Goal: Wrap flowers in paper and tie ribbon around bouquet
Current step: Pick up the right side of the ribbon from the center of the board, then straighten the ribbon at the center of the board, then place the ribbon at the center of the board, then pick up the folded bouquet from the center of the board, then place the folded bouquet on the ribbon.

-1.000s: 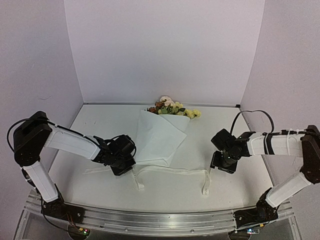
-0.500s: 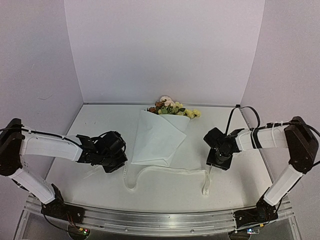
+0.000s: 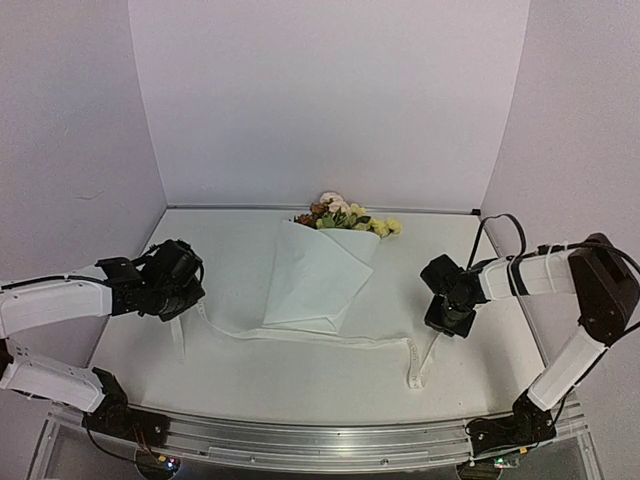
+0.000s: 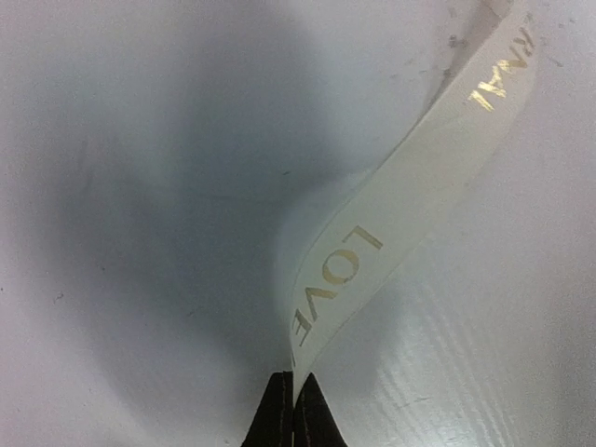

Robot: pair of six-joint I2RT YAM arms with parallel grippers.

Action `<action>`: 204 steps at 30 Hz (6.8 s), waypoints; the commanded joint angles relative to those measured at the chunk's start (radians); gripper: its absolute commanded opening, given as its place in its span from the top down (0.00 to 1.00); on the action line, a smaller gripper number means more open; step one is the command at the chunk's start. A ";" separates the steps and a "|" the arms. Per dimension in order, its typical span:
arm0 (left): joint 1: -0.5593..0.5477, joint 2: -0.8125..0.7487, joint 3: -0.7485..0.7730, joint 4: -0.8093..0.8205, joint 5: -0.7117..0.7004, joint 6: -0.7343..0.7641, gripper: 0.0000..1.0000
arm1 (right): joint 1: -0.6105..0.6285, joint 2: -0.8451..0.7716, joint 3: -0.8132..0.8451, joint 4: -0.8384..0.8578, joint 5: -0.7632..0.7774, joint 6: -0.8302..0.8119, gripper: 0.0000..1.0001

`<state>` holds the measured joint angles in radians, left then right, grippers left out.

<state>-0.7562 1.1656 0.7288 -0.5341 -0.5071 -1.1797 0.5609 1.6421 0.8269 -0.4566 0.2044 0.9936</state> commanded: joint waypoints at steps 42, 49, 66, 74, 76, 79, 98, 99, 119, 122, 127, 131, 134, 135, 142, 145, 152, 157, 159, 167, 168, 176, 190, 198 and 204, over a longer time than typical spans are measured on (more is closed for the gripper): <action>0.490 0.096 -0.059 0.026 0.107 0.329 1.00 | -0.257 -0.179 0.093 -0.377 0.240 -0.100 0.97; 0.490 0.074 -0.097 0.007 0.117 0.277 0.89 | -0.272 -0.147 0.091 -0.373 0.225 -0.109 0.84; 0.490 -0.051 0.138 -0.002 0.206 0.460 0.00 | -0.261 -0.302 0.164 -0.325 -0.011 -0.250 0.02; 0.444 0.090 0.196 0.190 0.619 0.522 0.00 | -0.132 -0.239 0.172 -0.038 -0.261 -0.241 0.02; 0.430 0.155 0.213 0.236 0.705 0.522 0.00 | -0.090 -0.185 0.190 0.031 -0.298 -0.220 0.02; 0.408 0.283 0.251 0.310 0.816 0.522 0.01 | -0.030 -0.088 0.225 0.129 -0.336 -0.195 0.02; 0.350 0.809 0.475 0.581 1.103 0.464 0.08 | 0.024 0.364 0.433 0.456 -0.506 -0.052 0.21; 0.347 0.821 0.485 0.578 1.099 0.462 0.08 | 0.024 0.375 0.438 0.470 -0.506 -0.049 0.22; 0.304 0.952 0.586 0.567 1.095 0.344 0.32 | 0.022 0.491 0.540 0.501 -0.545 0.020 0.62; 0.304 0.951 0.597 0.549 1.101 0.326 0.38 | 0.021 0.481 0.553 0.486 -0.547 0.036 0.71; 0.304 0.949 0.627 0.532 1.130 0.294 0.49 | 0.015 0.463 0.567 0.450 -0.562 0.072 0.80; 0.304 0.945 0.654 0.492 1.147 0.277 0.60 | 0.010 0.454 0.594 0.385 -0.576 0.093 0.86; 0.304 0.944 0.666 0.469 1.150 0.271 0.67 | 0.007 0.440 0.608 0.347 -0.575 0.095 0.89; 0.303 0.944 0.669 0.460 1.149 0.270 0.69 | 0.006 0.436 0.610 0.340 -0.577 0.097 0.89; 0.304 0.917 0.637 0.439 1.156 0.252 0.80 | 0.003 0.403 0.616 0.293 -0.608 0.115 0.95; 0.304 0.886 0.605 0.439 1.152 0.247 0.83 | 0.004 0.377 0.612 0.259 -0.612 0.116 0.96; 0.291 0.826 0.539 0.443 1.145 0.246 0.84 | 0.008 0.301 0.548 0.234 -0.616 0.119 0.97; 0.271 0.781 0.479 0.470 1.136 0.229 0.83 | 0.027 0.249 0.473 0.230 -0.602 0.121 0.97; 0.256 0.755 0.444 0.483 1.129 0.221 0.82 | 0.042 0.229 0.443 0.230 -0.593 0.124 0.97; 0.178 0.629 0.287 0.525 1.064 0.177 0.82 | 0.118 0.113 0.305 0.231 -0.509 0.143 0.98; 0.170 0.617 0.274 0.527 1.057 0.175 0.82 | 0.126 0.100 0.289 0.231 -0.500 0.147 0.98; 0.113 0.522 0.136 0.573 0.998 0.135 0.81 | 0.211 0.039 0.167 0.264 -0.429 0.188 0.98; 0.077 0.474 0.047 0.608 0.914 0.097 0.70 | 0.258 0.029 0.095 0.302 -0.364 0.198 0.85; 0.077 0.343 0.100 0.438 0.749 0.140 0.51 | 0.257 -0.044 0.119 0.226 -0.294 0.146 0.46; 0.114 0.218 0.064 0.280 0.585 0.095 0.44 | 0.255 -0.141 0.109 0.059 -0.114 0.101 0.16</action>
<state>-0.6728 1.4766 0.7912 -0.1217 0.2254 -1.0581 0.8143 1.5852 0.9245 -0.2674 -0.0752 1.1391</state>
